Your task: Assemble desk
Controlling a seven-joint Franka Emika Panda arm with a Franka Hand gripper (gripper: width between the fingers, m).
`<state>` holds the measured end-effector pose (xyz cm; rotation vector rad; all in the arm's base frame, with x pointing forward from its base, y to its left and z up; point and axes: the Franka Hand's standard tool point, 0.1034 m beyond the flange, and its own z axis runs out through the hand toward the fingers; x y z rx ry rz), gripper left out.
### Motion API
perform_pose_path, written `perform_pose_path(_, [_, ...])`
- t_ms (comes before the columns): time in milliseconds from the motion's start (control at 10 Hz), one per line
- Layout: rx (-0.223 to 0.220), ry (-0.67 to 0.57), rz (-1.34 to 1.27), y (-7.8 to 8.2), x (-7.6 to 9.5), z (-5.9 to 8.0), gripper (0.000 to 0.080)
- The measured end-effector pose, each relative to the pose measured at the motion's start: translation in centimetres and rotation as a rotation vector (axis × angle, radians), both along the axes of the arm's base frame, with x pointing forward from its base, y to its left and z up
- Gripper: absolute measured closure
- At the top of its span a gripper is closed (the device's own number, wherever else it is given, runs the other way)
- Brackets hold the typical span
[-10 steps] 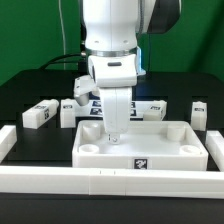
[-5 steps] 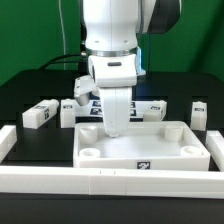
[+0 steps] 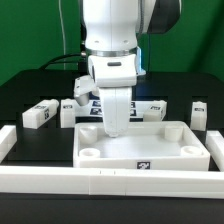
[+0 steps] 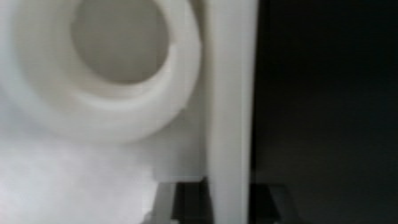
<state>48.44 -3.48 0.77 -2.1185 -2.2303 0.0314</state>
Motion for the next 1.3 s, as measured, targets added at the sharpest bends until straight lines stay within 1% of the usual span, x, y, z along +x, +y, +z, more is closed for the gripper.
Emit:
perform_pose_path(100, [-0.001,-0.001,-0.015,0.1,0.1,0.0,0.0739])
perform_pose_path(500, [-0.01,-0.01,-0.155,2.2,2.3,0.0,0.0739])
perform_pose_path(900, [-0.005,-0.016,-0.146,3.4,2.4,0.0,0.0739])
perform_pose_path(1300, [-0.001,-0.036,-0.114,3.2,2.7,-0.1,0.0739])
